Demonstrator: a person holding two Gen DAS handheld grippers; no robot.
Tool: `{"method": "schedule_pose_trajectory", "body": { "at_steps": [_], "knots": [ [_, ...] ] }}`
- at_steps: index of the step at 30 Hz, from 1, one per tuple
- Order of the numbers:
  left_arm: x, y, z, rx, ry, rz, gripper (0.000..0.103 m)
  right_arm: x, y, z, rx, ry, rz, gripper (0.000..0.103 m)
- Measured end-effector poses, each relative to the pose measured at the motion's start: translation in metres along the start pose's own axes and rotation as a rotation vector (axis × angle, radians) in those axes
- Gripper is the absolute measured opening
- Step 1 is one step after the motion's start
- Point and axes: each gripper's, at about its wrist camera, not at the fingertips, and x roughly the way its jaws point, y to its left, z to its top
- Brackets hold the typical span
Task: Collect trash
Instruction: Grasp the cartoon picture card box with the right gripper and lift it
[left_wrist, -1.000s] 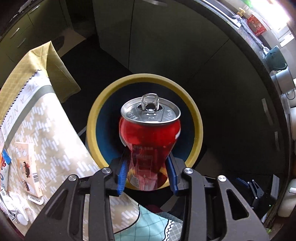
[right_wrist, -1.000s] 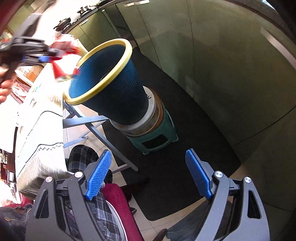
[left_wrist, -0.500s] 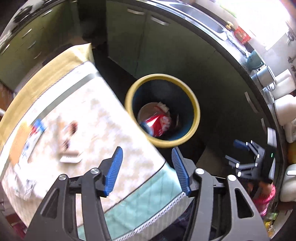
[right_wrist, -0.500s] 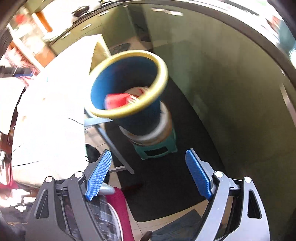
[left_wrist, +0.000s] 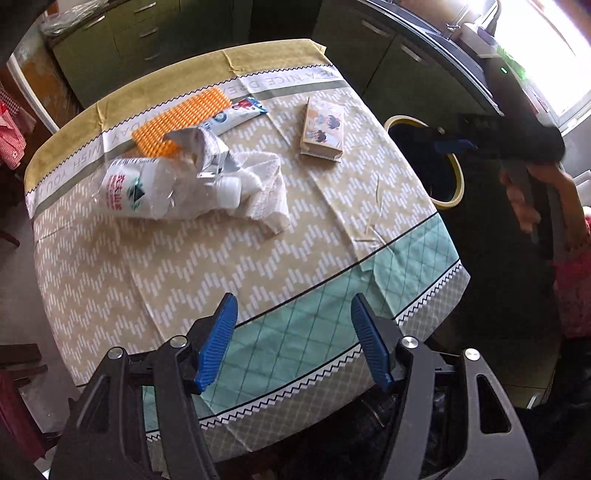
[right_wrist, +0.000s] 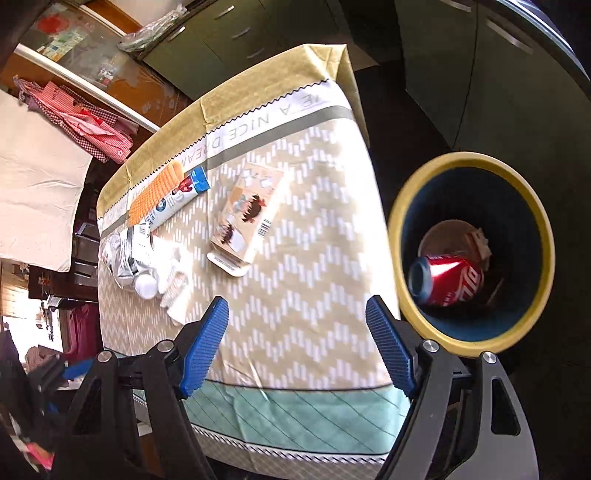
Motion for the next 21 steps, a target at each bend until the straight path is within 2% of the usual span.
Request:
{"method": "schedule_pose_trajectory", "body": {
  "at_steps": [4, 8, 13, 21],
  "knots": [
    [0.001, 0.021, -0.023, 0.0, -0.001, -0.016, 0.064, 0.042, 0.036, 0.033, 0.05, 0.065, -0.049, 0.077],
    [0.002, 0.039, -0.037, -0.003, -0.008, -0.03, 0.064, 0.078, 0.051, 0.058, 0.121, 0.103, -0.1, 0.077],
    [0.002, 0.057, -0.044, -0.002, -0.024, -0.058, 0.064, 0.1, 0.066, 0.074, 0.146, 0.113, -0.19, 0.077],
    [0.002, 0.079, -0.055, -0.005, -0.055, -0.091, 0.065, 0.128, 0.084, 0.089, 0.193, 0.144, -0.27, 0.069]
  ]
}}
